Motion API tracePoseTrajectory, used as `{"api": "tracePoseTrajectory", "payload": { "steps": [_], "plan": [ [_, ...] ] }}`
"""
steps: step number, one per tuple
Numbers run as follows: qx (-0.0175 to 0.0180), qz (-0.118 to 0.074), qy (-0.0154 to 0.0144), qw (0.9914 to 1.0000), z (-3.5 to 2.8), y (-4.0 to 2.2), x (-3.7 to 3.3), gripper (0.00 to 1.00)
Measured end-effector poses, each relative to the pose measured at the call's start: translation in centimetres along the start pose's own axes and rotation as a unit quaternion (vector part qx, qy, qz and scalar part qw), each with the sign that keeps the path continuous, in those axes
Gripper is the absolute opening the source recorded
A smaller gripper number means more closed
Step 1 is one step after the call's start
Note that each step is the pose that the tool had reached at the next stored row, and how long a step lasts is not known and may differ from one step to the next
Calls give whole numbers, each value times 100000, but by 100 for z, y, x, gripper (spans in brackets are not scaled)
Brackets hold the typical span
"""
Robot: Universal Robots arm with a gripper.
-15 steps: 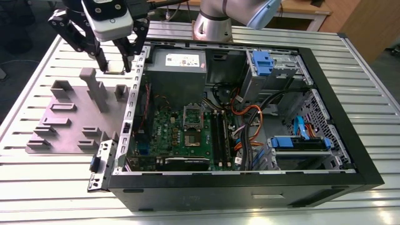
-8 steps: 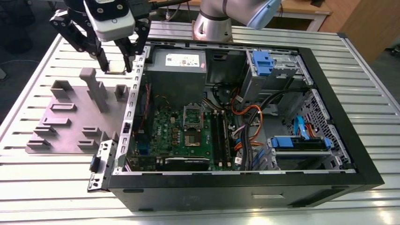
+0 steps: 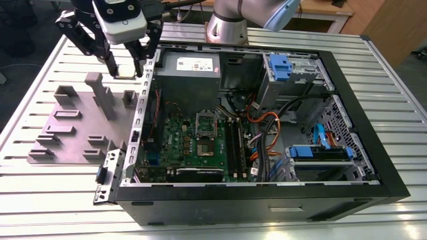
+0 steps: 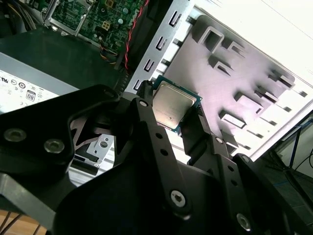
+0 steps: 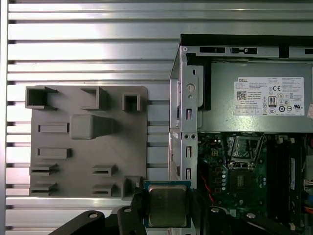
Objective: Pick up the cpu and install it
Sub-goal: 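Pick up the cpu and move it towards the insertion slot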
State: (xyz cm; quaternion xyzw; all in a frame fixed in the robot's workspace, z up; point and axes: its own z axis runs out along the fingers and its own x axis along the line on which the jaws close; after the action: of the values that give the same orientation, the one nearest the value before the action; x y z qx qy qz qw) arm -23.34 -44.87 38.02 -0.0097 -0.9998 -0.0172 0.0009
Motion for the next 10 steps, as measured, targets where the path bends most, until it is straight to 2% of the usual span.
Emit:
{"api": "tracePoseTrajectory", "payload": {
  "steps": [10],
  "plan": [
    [-2, 1, -1, 100000, 0, 1, -33, 47]
  ]
}}
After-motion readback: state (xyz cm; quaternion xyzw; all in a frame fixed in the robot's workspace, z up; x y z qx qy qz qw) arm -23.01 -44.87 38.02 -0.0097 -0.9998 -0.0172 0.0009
